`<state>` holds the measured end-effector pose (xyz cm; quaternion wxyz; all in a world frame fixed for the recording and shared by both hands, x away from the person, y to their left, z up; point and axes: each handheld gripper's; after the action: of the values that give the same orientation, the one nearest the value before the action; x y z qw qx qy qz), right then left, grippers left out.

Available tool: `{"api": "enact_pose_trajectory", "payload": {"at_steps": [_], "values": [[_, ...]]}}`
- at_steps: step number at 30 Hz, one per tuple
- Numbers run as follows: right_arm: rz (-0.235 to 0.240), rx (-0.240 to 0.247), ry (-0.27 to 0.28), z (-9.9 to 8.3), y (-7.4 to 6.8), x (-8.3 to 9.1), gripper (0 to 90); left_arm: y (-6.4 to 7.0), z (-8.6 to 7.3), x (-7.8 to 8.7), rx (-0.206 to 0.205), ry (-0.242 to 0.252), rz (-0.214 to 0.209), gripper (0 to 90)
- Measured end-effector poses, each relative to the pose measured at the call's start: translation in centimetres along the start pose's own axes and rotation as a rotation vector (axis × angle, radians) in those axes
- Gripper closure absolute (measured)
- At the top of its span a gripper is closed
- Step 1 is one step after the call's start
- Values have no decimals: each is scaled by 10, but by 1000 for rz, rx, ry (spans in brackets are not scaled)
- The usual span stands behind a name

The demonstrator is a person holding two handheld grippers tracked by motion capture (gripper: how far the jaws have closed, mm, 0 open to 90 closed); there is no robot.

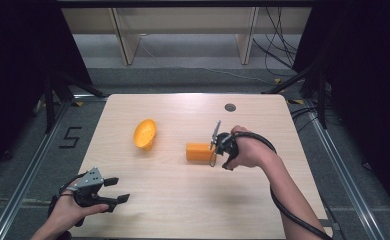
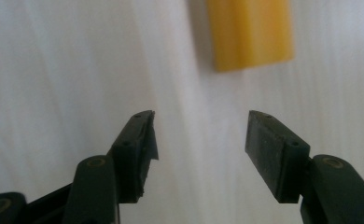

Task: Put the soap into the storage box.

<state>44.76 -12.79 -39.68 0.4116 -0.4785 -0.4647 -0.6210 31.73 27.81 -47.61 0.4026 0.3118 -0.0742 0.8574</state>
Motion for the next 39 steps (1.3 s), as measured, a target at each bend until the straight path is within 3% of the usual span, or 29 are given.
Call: {"api": "enact_pose_trajectory", "payload": {"at_steps": [2, 4, 7, 8, 9, 12, 13, 16, 20, 23, 25, 26, 28, 29, 31, 32, 33, 34, 38, 39], "values": [[-13, -4, -14, 6, 3, 1, 426, 0, 0, 0, 4, 2, -2, 230], [-51, 37, -7, 21, 14, 1, 418, -1, 0, 1, -2, -8, 4, 228], [-53, 63, -2, 29, 21, 0, 409, 0, -1, 0, 15, 6, -5, 227], [-47, 85, -1, 36, 25, -3, 409, -1, -1, 0, 8, 0, -5, 226], [-35, 63, -12, 39, 25, -4, 409, -1, -1, 0, 8, 0, -6, 226], [-29, 122, -21, 48, 31, -15, 398, 0, -1, 0, 13, 6, -7, 226], [-17, 106, -29, 50, 32, -18, 394, 0, -1, 0, 15, 6, -8, 226], [-18, 112, -39, 52, 33, -25, 385, -1, -1, 0, 9, -2, -6, 225], [22, 118, -44, 60, 36, -37, 373, -1, -1, 0, 12, -5, -10, 223], [1, 179, -48, 66, 41, -44, 373, -1, -1, 0, 12, -7, -11, 223], [11, 180, -43, 68, 42, -46, 373, -1, -1, 0, 13, -4, -9, 222], [24, 137, -68, 69, 39, -47, 373, -1, -1, 0, 13, -4, -10, 222], [22, 178, -65, 73, 41, -53, 396, -1, -1, -1, 15, 4, -10, 222], [34, 151, -105, 74, 39, -52, 405, -1, -1, -1, 14, 3, -11, 221], [35, 151, -111, 75, 39, -54, 419, -1, -1, -1, 13, 3, -12, 221], [40, 117, -122, 75, 36, -55, 437, 0, -1, -1, 36, -3, -13, 221], [45, 144, -117, 74, 38, -59, 460, 0, -1, -1, 35, -3, -13, 220], [43, 139, -122, 74, 37, -60, 482, -1, -1, -1, 13, 2, -12, 220], [55, 132, -126, 74, 36, -63, 517, -1, -1, -1, 17, 4, -10, 218], [67, 178, -110, 73, 38, -67, 566, -1, -1, -1, 16, -2, -7, 218]]}}
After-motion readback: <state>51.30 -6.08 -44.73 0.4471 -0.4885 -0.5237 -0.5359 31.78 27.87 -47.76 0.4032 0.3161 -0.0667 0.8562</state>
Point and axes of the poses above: each handheld gripper's, and its own axes: x roughly backward along the jaws, z roughly out of its top, y roughly to its right, and after that the axes turned 1 degree about x, right-handed
